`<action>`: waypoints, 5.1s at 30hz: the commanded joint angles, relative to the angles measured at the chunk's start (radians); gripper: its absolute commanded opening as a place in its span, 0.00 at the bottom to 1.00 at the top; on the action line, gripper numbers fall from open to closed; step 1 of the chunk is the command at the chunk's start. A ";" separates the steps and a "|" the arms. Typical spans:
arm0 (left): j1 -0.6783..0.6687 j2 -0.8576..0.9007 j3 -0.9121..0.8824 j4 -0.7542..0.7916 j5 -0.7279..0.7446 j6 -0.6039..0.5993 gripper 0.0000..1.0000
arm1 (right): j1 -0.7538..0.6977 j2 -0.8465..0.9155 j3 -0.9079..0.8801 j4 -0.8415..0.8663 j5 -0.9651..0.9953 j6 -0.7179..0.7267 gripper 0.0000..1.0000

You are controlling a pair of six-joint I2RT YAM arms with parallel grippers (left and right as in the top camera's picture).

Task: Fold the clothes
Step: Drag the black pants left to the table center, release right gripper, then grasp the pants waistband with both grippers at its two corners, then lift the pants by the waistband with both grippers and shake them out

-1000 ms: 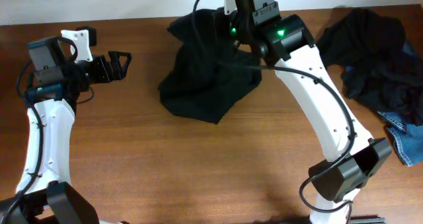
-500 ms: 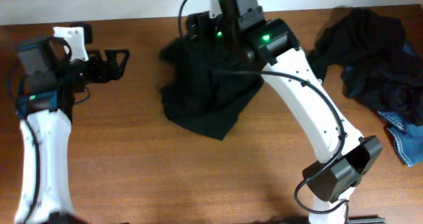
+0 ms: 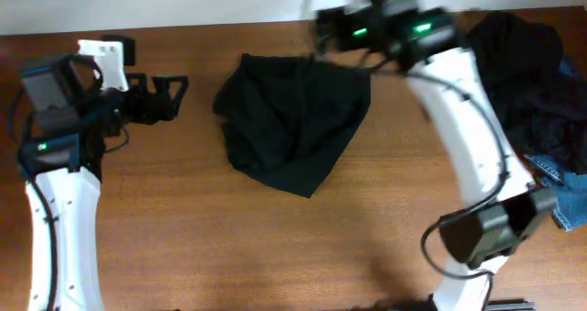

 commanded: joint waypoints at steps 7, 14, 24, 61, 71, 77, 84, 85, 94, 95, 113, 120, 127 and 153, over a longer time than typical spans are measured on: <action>-0.074 0.145 0.010 0.007 0.003 0.058 0.96 | -0.196 0.152 -0.014 -0.001 -0.154 0.100 0.95; -0.082 0.164 0.010 0.018 -0.028 0.057 0.96 | -0.201 0.328 -0.014 0.008 -0.161 0.145 0.81; -0.104 0.190 0.010 0.185 -0.140 0.057 0.96 | -0.199 0.405 -0.014 0.046 -0.161 0.160 0.75; -0.416 1.050 0.756 0.312 -0.286 0.132 0.99 | -0.172 0.512 -0.015 0.111 -0.142 0.187 0.68; -0.480 1.086 0.756 0.304 -0.367 0.151 0.99 | -0.172 0.549 -0.015 0.123 -0.146 0.201 0.68; -0.480 1.102 0.756 0.240 -0.367 0.189 0.99 | -0.167 0.549 -0.015 0.133 -0.145 0.201 0.68; -0.498 1.115 0.759 0.145 -0.363 0.267 0.99 | -0.153 0.549 -0.015 0.136 -0.145 0.201 0.68; -0.504 1.115 0.770 0.127 -0.360 0.272 0.99 | -0.151 0.549 -0.015 0.136 -0.145 0.201 0.68; -0.544 1.115 0.803 0.032 -0.360 0.356 0.90 | -0.133 0.549 -0.015 0.125 -0.145 0.201 0.50; -0.544 1.115 0.803 0.029 -0.360 0.356 0.76 | -0.133 0.549 -0.015 0.124 -0.145 0.201 0.37; -0.498 1.114 1.325 -0.248 -0.480 0.299 0.00 | -0.142 0.324 0.063 0.000 -0.135 0.026 0.04; -0.465 1.114 1.529 -0.425 -0.480 0.299 0.00 | -0.142 0.140 0.100 -0.068 -0.135 -0.019 0.04; -0.458 1.114 1.624 -0.453 -0.480 0.253 0.00 | -0.122 -0.001 0.101 -0.139 -0.142 -0.047 0.04; -0.190 1.119 1.666 -0.492 -0.070 0.207 0.28 | 0.186 -0.168 0.103 -0.471 -0.146 -0.675 0.04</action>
